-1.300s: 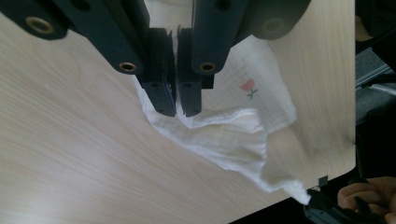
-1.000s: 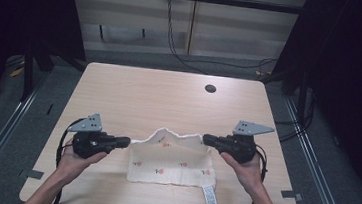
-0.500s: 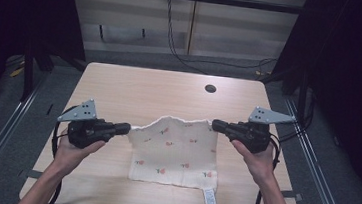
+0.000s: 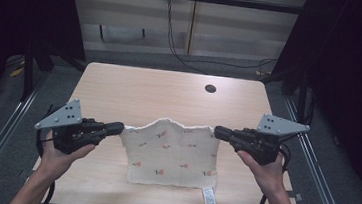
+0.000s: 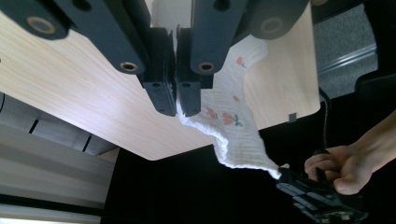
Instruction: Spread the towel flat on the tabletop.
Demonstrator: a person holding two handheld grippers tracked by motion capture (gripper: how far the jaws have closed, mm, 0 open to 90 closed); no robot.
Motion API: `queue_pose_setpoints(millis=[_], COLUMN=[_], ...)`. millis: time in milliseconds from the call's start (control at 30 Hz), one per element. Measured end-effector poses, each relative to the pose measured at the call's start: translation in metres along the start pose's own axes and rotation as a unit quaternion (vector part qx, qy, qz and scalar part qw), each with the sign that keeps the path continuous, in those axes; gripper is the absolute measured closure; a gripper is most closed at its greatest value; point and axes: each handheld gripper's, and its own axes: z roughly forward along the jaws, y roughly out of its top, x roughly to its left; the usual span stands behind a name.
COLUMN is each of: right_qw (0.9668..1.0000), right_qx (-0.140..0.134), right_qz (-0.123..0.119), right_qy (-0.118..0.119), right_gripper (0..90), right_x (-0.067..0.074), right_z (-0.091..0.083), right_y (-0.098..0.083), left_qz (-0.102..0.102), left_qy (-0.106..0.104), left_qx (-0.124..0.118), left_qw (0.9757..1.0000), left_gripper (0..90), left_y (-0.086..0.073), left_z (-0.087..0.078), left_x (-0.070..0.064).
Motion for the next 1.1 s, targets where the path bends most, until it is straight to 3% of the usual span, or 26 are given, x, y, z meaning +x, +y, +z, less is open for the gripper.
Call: queue_pose_setpoints(millis=[33,133,233,267,367,400,500,567,600,633,667,700,733,833,867,1100], right_qw=[1.0000,0.9998,0.9995,0.9989,0.9986,0.9991,0.9996,0.9997,0.9997,0.9992,0.9989,0.9987,0.9982,0.9978,0.9968,0.9945], right_qx=[-0.001,-0.015,-0.026,-0.041,-0.044,-0.033,-0.024,-0.012,-0.012,0.001,0.008,0.010,0.014,0.028,0.044,0.057], right_qz=[-0.008,-0.012,-0.018,-0.025,-0.030,-0.024,0.003,0.017,0.017,0.038,0.041,0.046,0.056,0.056,0.063,0.078], right_qy=[0.004,0.005,0.004,0.003,0.001,-0.008,-0.014,-0.014,-0.014,-0.015,-0.019,-0.017,-0.017,-0.023,-0.025,-0.041], right_gripper=[87.1,87.1,87.2,87.2,87.2,87.1,87.2,87.2,87.2,87.2,87.2,87.2,87.2,87.1,87.1,87.1], right_x=[0.009,0.018,0.023,0.028,0.030,0.024,0.007,-0.005,-0.005,-0.017,-0.020,-0.023,-0.027,-0.032,-0.041,-0.064], right_z=[-0.006,-0.017,-0.024,-0.032,-0.035,-0.032,-0.023,-0.014,-0.014,-0.002,0.003,0.005,0.010,0.015,0.020,0.034], right_y=[0.005,0.013,0.018,0.024,0.028,0.026,0.015,0.003,0.003,-0.012,-0.018,-0.022,-0.027,-0.031,-0.035,-0.042], left_qz=[0.001,0.007,0.015,0.023,0.031,0.029,0.004,-0.019,-0.019,-0.025,-0.029,-0.029,-0.040,-0.047,-0.058,-0.090], left_qy=[0.001,0.003,0.009,0.012,0.016,0.023,0.018,0.004,0.004,0.000,0.011,0.011,0.012,0.021,0.025,0.033], left_qx=[-0.005,-0.009,-0.012,-0.023,-0.026,-0.019,0.004,-0.004,-0.004,0.002,0.021,0.021,0.036,0.053,0.054,0.071], left_qw=[1.0000,0.9999,0.9998,0.9994,0.9991,0.9991,0.9998,0.9998,0.9998,0.9997,0.9993,0.9993,0.9985,0.9973,0.9966,0.9929], left_gripper=[88.4,88.4,88.4,88.4,88.4,88.4,88.4,88.4,88.3,88.3,88.3,88.3,88.3,88.3,88.3,88.4], left_y=[0.001,0.009,0.017,0.026,0.033,0.034,0.025,0.014,0.014,0.010,0.002,0.002,-0.006,-0.013,-0.019,-0.032], left_z=[-0.004,-0.015,-0.021,-0.028,-0.028,-0.019,0.006,0.024,0.024,0.032,0.044,0.044,0.054,0.060,0.065,0.078], left_x=[-0.003,-0.010,-0.012,-0.015,-0.016,-0.012,0.003,0.011,0.011,0.013,0.016,0.016,0.024,0.033,0.040,0.064])
